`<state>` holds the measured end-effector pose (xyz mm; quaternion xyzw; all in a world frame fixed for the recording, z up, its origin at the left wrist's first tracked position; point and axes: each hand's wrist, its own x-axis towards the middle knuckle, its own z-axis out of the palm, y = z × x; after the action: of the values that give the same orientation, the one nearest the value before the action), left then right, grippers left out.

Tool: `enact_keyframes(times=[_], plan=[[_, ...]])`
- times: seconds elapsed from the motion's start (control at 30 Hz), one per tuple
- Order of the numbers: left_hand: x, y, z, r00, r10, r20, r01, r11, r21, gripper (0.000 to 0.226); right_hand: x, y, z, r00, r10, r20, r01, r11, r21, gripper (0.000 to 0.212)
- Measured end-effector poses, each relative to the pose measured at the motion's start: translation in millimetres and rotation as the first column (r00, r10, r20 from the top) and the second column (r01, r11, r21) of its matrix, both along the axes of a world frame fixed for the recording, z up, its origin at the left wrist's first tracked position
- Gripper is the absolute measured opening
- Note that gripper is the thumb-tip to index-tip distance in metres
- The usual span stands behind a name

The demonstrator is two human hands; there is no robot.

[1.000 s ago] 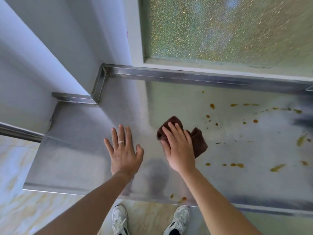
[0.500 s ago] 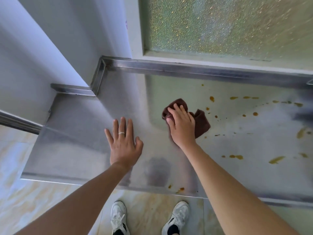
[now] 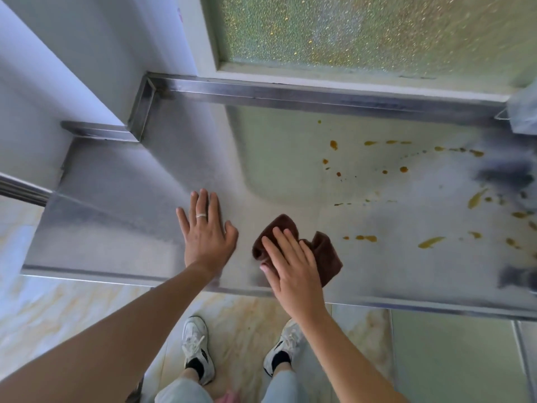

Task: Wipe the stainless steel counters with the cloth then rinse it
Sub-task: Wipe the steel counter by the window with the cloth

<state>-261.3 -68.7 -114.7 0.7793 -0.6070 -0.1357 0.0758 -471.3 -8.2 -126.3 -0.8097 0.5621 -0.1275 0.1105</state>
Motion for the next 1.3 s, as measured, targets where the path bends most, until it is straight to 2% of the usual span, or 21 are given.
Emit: enact_keyframes(times=[0.23, 0.33, 0.43, 0.5, 0.6, 0.67, 0.83, 0.93, 1.13, 1.3], plan=[[-3, -2, -1, 1.000, 0.030, 0.006, -0.030, 0.998, -0.051, 0.075, -125, -30, -3, 0.990, -0.135, -0.045, 0.133, 0.990, -0.049, 0.051], [0, 0, -5, 1.000, 0.013, 0.001, -0.013, 0.997, -0.082, 0.073, -126, -31, -2, 0.955, -0.285, -0.079, 0.281, 0.958, -0.058, 0.050], [-1, 7, -7, 1.000, -0.013, -0.027, 0.010, 0.995, -0.101, 0.070, -93, -22, 1, 0.887, -0.458, -0.060, 0.458, 0.889, -0.015, 0.051], [-6, 14, -8, 0.997, -0.070, -0.027, 0.067, 0.993, -0.102, 0.070, -72, -10, 3, 0.929, -0.368, -0.034, 0.368, 0.930, 0.003, 0.052], [-11, 19, -8, 0.986, -0.164, 0.007, 0.164, 0.985, -0.044, 0.071, -55, 7, 3, 0.995, -0.096, -0.010, 0.096, 0.995, 0.018, 0.050], [-13, 12, -6, 0.982, -0.186, 0.039, 0.186, 0.982, 0.021, 0.070, -51, -4, 2, 0.998, -0.056, -0.012, 0.056, 0.998, 0.004, 0.049], [-35, -44, -7, 0.984, -0.168, 0.053, 0.161, 0.980, 0.113, 0.063, -35, -76, -1, 0.989, -0.135, -0.062, 0.133, 0.990, -0.040, 0.047], [-49, -70, -11, 0.987, -0.144, 0.077, 0.135, 0.985, 0.103, 0.063, -30, -122, -4, 0.971, -0.230, -0.071, 0.225, 0.971, -0.078, 0.047], [-49, -70, -16, 0.991, -0.120, 0.067, 0.116, 0.991, 0.063, 0.064, -32, -215, -12, 0.927, -0.370, -0.061, 0.362, 0.926, -0.109, 0.046], [-49, -68, -14, 0.989, -0.133, 0.064, 0.130, 0.990, 0.060, 0.063, -42, -258, -9, 0.935, -0.353, -0.038, 0.353, 0.935, -0.023, 0.050]])
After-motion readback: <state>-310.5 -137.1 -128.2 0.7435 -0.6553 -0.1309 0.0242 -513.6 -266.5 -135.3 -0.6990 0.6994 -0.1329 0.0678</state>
